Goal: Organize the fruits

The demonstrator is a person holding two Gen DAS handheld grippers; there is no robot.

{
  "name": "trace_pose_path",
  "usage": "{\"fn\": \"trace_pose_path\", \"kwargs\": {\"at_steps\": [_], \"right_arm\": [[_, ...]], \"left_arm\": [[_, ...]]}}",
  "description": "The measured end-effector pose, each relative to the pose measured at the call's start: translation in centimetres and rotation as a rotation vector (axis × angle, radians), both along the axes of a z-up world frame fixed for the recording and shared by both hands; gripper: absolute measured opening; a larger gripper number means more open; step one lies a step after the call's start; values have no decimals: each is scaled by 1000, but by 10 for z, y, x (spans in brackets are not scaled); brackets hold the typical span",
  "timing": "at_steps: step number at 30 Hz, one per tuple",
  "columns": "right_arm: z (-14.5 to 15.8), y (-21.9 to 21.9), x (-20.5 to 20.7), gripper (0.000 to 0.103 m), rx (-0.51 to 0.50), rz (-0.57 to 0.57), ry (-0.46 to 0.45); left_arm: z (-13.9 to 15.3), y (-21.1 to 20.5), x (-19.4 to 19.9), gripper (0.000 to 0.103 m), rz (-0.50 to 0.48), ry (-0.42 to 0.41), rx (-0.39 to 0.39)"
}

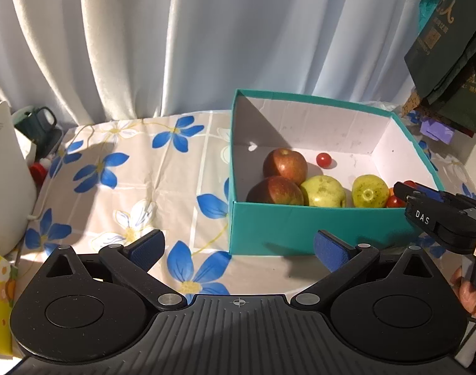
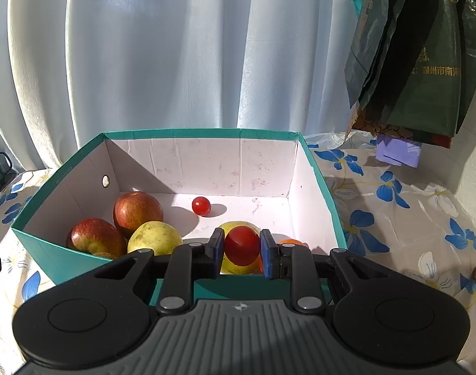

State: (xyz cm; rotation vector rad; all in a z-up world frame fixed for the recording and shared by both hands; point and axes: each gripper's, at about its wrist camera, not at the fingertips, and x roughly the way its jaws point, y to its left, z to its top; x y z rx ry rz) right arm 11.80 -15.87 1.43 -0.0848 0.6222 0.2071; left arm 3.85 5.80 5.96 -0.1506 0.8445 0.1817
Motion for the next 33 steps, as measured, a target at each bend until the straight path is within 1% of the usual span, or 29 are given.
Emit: {"fn": "trace_pose_path", "kwargs": {"at_steps": [4, 10, 15, 18, 21, 23, 24, 26, 27, 28, 31, 33], "right_arm": [[0, -1, 1, 23, 4, 2, 2], [-1, -1, 1, 23, 5, 3, 4], [0, -1, 2, 24, -1, 8, 12], [0, -1, 2, 26, -7, 3, 14], [0, -2, 3, 39, -18, -17, 15], [0, -5, 3, 55, -22, -30, 19], [0, -5, 3, 58, -26, -33, 20], [2, -6, 2, 78, -25, -37, 21], [3, -7, 1, 84, -20, -37, 21], [4, -7, -1, 92, -16, -35, 20], [9, -5, -8, 101, -6, -20, 23], [14, -6, -14, 103, 2, -17, 27]], "left_arm": [[-5, -2, 5, 103, 1, 23, 18], [-5, -3, 8, 103, -5, 32, 25], [-6, -1, 9, 103, 1, 36, 9], [-7, -1, 10, 103, 1, 44, 1], [-8, -2, 11, 103, -6, 60, -1], [-9, -5, 12, 103, -14, 72, 8], [-10, -7, 13, 103, -22, 76, 15], [-11, -10, 13, 103, -33, 81, 26], [-12, -11, 13, 103, -37, 85, 28], [-12, -12, 14, 103, -41, 89, 29], [-14, -12, 16, 103, -51, 106, 11], [-15, -13, 17, 103, -51, 113, 3]]}}
